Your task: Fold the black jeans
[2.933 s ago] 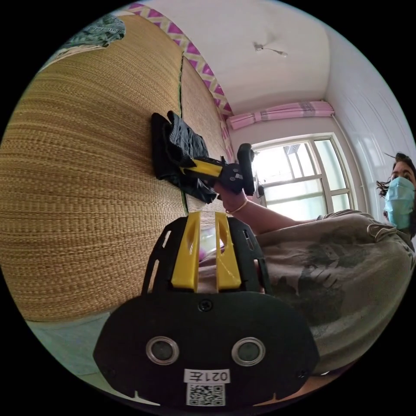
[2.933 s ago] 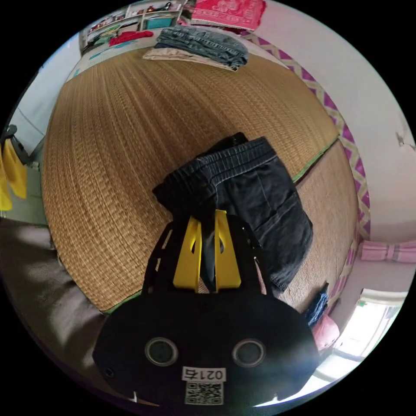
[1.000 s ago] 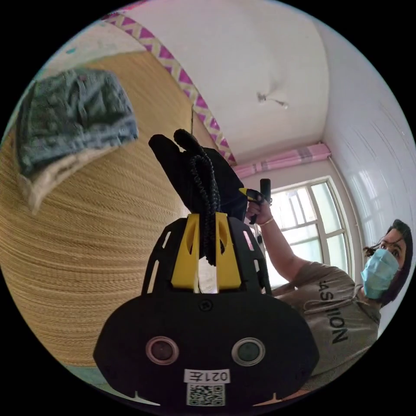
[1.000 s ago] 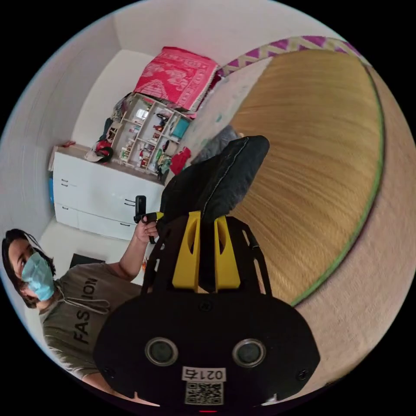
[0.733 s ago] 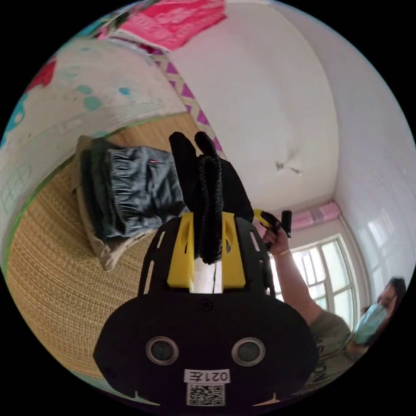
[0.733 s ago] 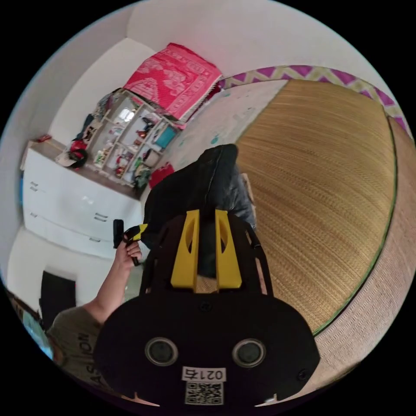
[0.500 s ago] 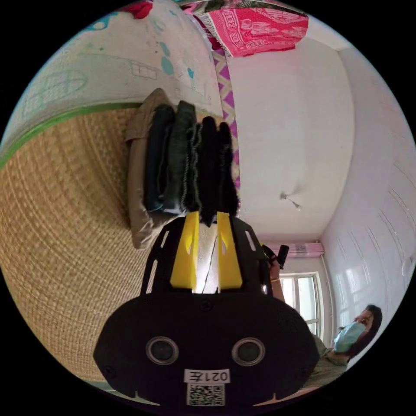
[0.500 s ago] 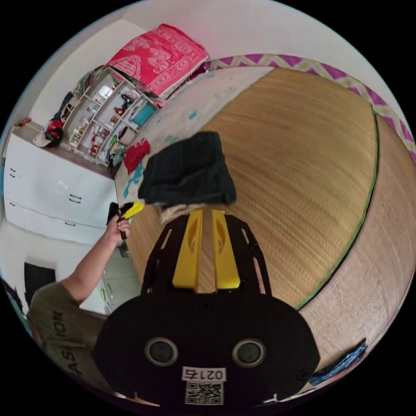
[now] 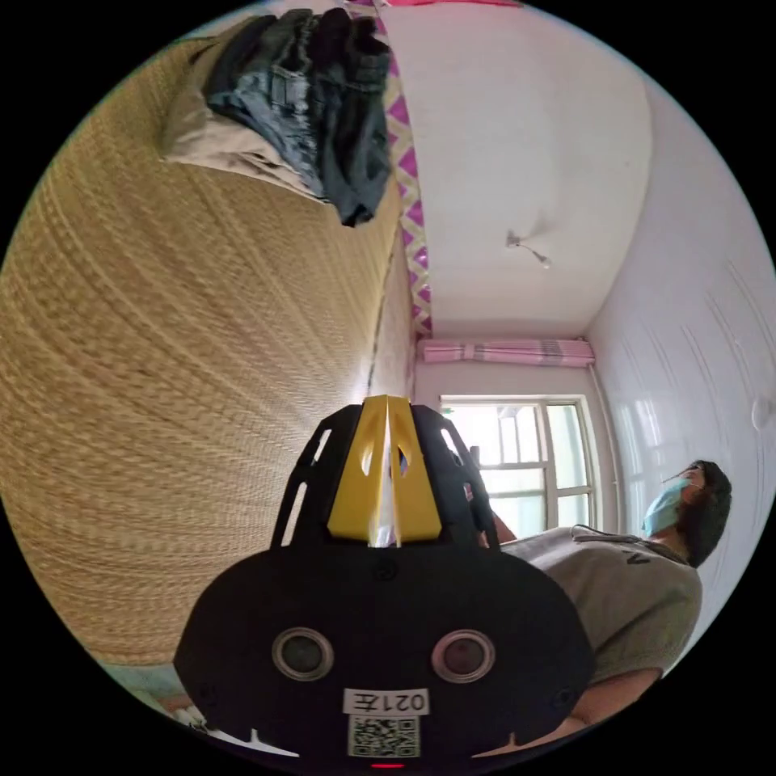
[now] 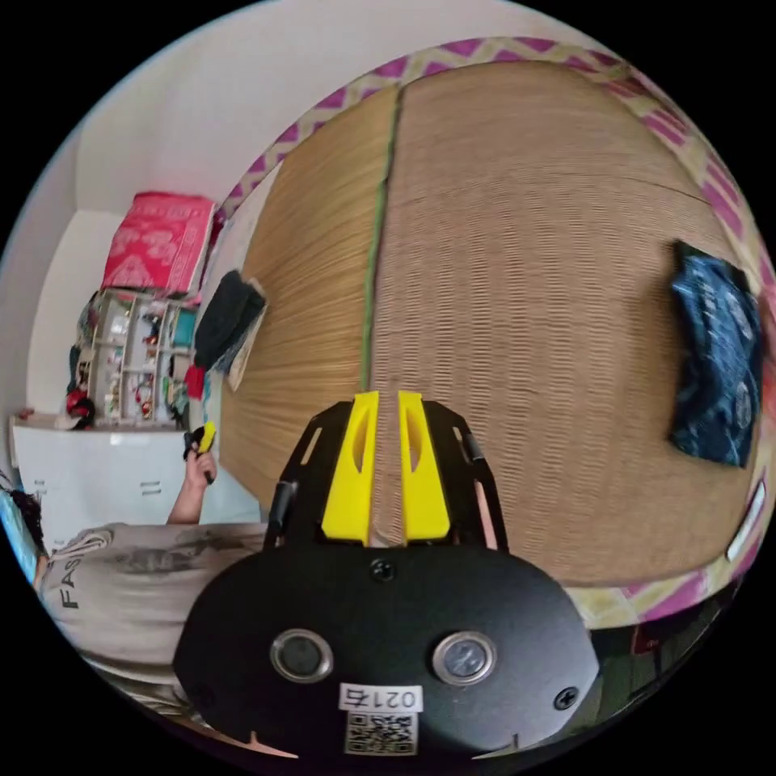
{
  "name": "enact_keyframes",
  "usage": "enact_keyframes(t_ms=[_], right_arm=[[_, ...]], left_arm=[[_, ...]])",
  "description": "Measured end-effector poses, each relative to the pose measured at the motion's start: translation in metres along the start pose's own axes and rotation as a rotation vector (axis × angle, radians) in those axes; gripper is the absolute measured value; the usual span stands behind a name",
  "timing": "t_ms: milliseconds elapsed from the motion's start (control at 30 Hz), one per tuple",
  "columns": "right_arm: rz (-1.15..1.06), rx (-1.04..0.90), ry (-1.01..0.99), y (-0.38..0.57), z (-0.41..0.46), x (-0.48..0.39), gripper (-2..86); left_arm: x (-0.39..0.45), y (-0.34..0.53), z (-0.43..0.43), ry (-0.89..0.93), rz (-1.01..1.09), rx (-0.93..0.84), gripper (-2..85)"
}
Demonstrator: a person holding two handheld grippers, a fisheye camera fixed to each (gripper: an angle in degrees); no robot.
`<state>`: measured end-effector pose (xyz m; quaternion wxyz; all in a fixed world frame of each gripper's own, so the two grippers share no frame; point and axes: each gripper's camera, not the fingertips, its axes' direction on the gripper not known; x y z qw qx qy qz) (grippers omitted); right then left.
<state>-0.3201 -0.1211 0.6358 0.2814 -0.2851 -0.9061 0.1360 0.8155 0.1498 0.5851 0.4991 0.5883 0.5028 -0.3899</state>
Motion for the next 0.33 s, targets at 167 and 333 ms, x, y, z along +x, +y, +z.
enact_keyframes(t_ms=[167, 333], right_arm=[[0.031, 0.118, 0.38, 0.06, -0.08, 0.074, 9.6], [-0.034, 0.198, 0.561, 0.067, -0.079, 0.116, 14.8]], left_arm=[[0.092, 0.034, 0.076, -0.094, 0.195, -0.074, -1.0], [0.2, 0.104, 0.151, -0.328, 0.401, -0.181, -1.0]])
